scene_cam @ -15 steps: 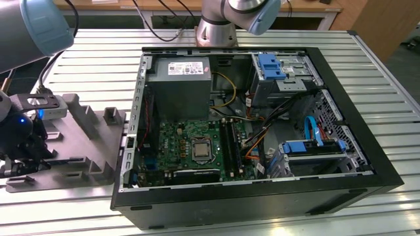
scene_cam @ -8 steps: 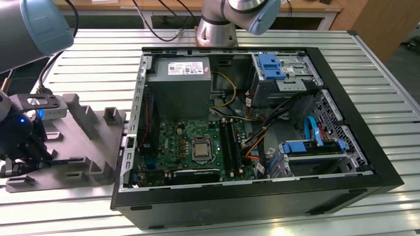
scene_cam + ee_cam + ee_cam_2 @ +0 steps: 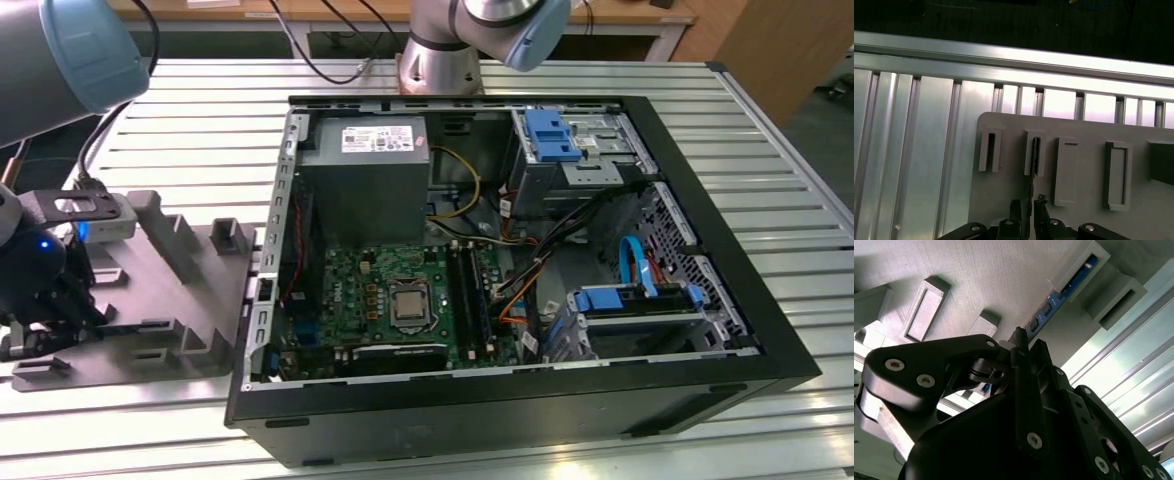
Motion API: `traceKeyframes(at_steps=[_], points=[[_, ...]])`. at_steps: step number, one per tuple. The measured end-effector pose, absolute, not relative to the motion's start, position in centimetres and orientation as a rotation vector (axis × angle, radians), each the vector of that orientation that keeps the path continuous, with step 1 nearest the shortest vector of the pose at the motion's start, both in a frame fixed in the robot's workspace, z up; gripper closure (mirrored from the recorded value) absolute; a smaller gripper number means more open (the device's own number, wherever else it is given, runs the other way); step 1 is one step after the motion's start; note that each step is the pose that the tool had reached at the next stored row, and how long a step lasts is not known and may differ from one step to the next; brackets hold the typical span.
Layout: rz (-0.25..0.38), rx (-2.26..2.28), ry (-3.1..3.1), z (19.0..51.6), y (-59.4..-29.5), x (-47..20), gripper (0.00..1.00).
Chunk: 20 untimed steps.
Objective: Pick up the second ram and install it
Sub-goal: 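Pick up the second ram and move it above second insertion slot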
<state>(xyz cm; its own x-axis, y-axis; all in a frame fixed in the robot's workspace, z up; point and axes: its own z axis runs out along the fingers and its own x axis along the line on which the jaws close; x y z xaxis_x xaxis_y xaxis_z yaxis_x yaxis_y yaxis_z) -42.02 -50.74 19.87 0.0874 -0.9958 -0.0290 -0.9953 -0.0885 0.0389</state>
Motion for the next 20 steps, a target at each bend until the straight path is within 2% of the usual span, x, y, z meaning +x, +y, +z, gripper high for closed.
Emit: traceKeyframes(at_steps=[4,5,20], points=[[-0.075,2.31,-2.115,19.87,-50.74,-42.02,0.77],[-0.075,2.31,-2.115,19.88,-50.74,-42.02,0.84],[-0.075,2.308,-2.117,19.88,-50.74,-42.02,0.85]])
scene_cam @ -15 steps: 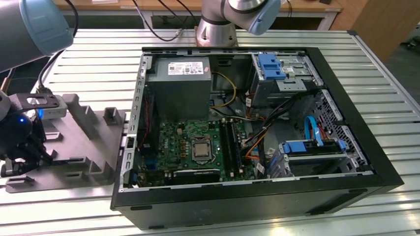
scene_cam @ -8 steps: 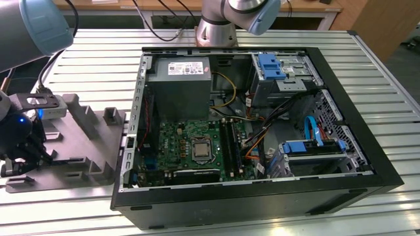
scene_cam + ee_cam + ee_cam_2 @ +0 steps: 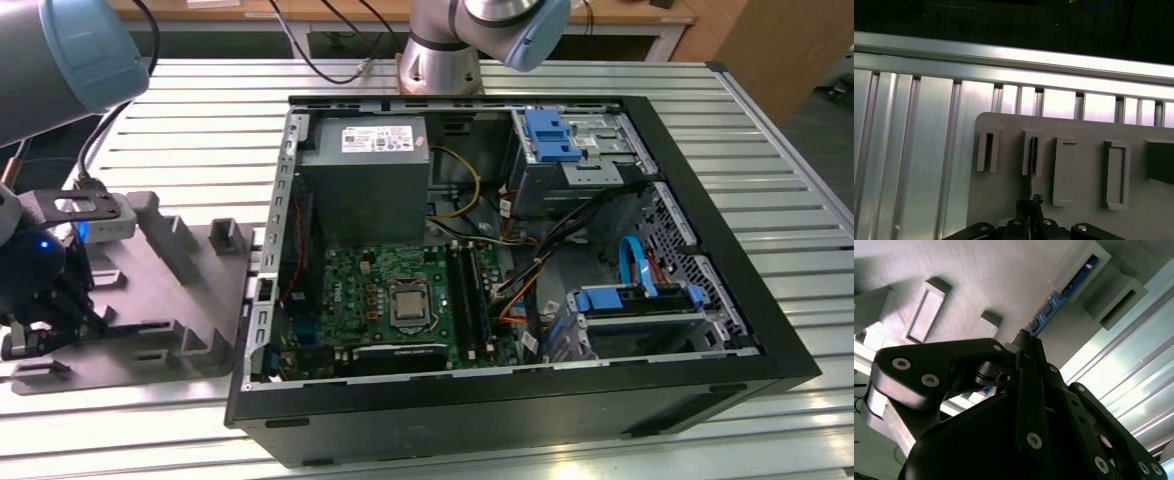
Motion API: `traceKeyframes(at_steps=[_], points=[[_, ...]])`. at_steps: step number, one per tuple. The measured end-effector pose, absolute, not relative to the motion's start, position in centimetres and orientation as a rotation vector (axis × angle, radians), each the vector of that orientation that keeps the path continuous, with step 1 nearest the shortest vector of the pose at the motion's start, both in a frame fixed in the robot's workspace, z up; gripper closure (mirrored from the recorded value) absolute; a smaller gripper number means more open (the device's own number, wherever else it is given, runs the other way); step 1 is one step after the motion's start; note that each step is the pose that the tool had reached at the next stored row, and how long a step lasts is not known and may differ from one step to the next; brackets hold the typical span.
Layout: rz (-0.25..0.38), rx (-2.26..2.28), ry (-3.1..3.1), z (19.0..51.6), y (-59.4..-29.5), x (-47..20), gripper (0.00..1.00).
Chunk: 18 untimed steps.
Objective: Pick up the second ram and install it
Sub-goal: 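Pick up the second ram and move it above second insertion slot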
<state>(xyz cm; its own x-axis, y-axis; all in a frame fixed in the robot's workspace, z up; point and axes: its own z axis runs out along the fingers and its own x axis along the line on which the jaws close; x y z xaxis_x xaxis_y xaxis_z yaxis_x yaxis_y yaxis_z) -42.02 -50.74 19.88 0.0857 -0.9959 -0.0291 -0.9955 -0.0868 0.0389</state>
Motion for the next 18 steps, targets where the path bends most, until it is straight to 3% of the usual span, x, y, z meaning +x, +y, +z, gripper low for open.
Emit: traceKeyframes(at_steps=[18], points=[[-0.076,2.121,-2.309,19.74,-50.74,-42.0,0.88]])
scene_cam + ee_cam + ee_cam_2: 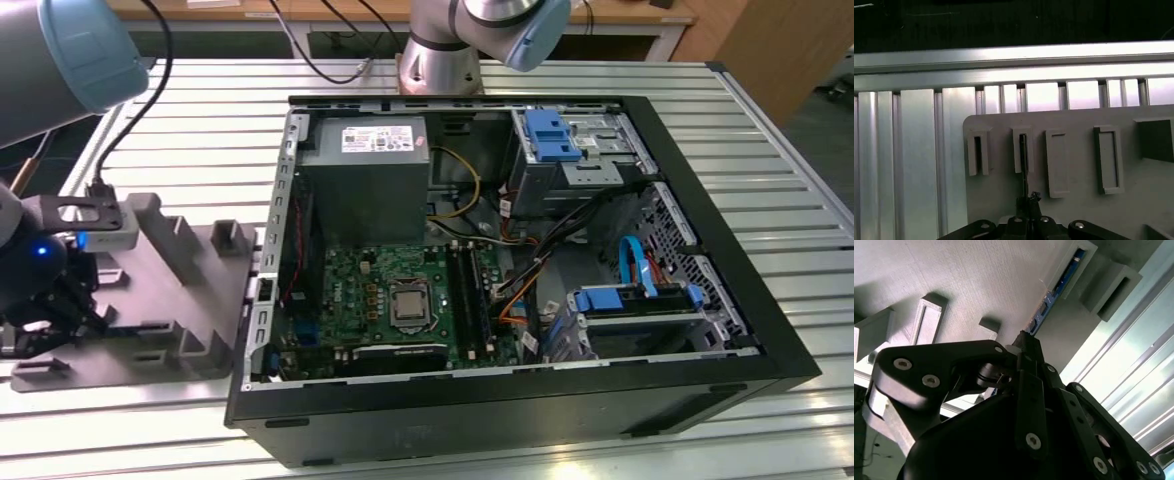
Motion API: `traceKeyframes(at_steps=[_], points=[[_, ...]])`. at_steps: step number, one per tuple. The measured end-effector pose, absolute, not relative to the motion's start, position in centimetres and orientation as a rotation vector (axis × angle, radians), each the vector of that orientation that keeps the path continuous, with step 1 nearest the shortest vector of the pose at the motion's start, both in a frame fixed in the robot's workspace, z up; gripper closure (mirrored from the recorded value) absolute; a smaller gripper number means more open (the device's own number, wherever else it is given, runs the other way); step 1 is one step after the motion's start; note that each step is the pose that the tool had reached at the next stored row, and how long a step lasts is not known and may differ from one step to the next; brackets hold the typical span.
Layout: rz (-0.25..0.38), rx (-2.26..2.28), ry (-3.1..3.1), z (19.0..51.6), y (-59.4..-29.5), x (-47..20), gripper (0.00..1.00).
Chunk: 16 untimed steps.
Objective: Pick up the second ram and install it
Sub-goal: 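Pick up the second ram and move it above second insertion slot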
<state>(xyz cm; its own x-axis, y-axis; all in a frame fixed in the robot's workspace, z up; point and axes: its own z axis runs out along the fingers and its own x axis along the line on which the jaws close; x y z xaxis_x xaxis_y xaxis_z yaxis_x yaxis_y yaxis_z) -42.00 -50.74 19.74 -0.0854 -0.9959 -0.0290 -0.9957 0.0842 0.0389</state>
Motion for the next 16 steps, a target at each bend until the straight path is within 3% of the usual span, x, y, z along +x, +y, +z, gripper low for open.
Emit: traceKeyframes(at_steps=[16], points=[[-0.078,2.15,-2.286,19.75,-50.7,-42.01,0.88]])
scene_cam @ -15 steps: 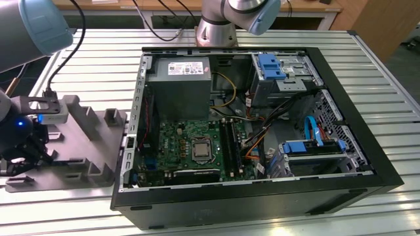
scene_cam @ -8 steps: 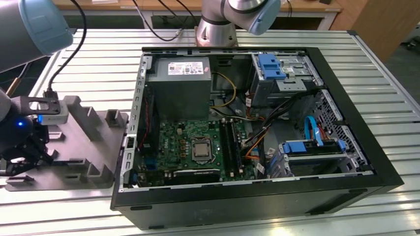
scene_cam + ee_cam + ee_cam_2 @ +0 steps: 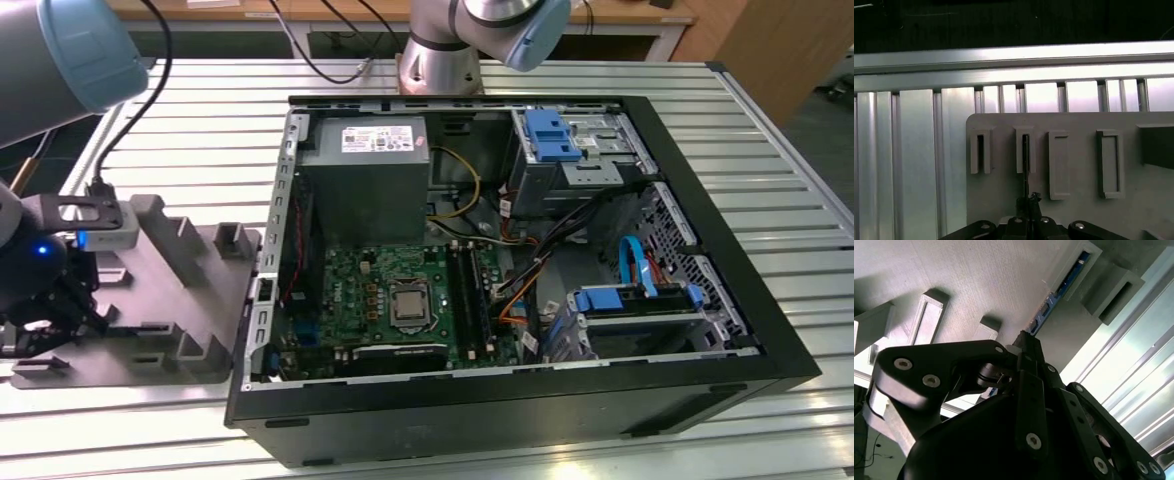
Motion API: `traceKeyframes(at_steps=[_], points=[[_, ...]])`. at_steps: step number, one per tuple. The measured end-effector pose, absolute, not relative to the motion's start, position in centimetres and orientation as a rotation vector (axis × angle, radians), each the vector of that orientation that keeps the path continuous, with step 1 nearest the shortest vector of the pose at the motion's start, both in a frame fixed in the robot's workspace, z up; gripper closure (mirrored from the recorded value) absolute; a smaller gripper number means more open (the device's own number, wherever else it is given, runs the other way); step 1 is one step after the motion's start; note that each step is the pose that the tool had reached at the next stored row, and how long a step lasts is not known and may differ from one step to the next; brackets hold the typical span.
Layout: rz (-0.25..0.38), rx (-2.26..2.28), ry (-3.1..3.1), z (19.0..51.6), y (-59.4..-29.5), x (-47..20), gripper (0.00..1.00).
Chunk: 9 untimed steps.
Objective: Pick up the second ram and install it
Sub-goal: 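Pick up the second ram and move it above second insertion slot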
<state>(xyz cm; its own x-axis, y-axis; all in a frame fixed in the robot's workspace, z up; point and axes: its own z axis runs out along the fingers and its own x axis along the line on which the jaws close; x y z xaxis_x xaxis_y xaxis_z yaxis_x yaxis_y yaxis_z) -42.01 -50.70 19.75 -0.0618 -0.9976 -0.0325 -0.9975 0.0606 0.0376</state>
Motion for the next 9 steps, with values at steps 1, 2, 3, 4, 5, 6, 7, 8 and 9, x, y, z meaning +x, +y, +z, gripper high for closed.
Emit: traceKeyframes(at_steps=[1,2,3,4,5,6,7,8,9], points=[[-0.079,2.166,-2.274,19.76,-50.7,-42.01,0.88],[-0.079,2.178,-2.263,19.76,-50.7,-42.0,0.88],[-0.078,2.188,-2.254,19.76,-50.7,-42.0,0.88],[-0.078,2.195,-2.248,19.76,-50.71,-42.0,0.88],[-0.078,2.198,-2.245,19.76,-50.71,-42.0,0.88],[-0.078,2.198,-2.245,19.76,-50.71,-42.0,0.88],[-0.078,2.198,-2.244,19.76,-50.71,-42.0,0.88],[-0.077,2.199,-2.243,19.76,-50.71,-42.0,0.88],[-0.077,2.202,-2.241,19.76,-50.71,-42.0,0.88]])
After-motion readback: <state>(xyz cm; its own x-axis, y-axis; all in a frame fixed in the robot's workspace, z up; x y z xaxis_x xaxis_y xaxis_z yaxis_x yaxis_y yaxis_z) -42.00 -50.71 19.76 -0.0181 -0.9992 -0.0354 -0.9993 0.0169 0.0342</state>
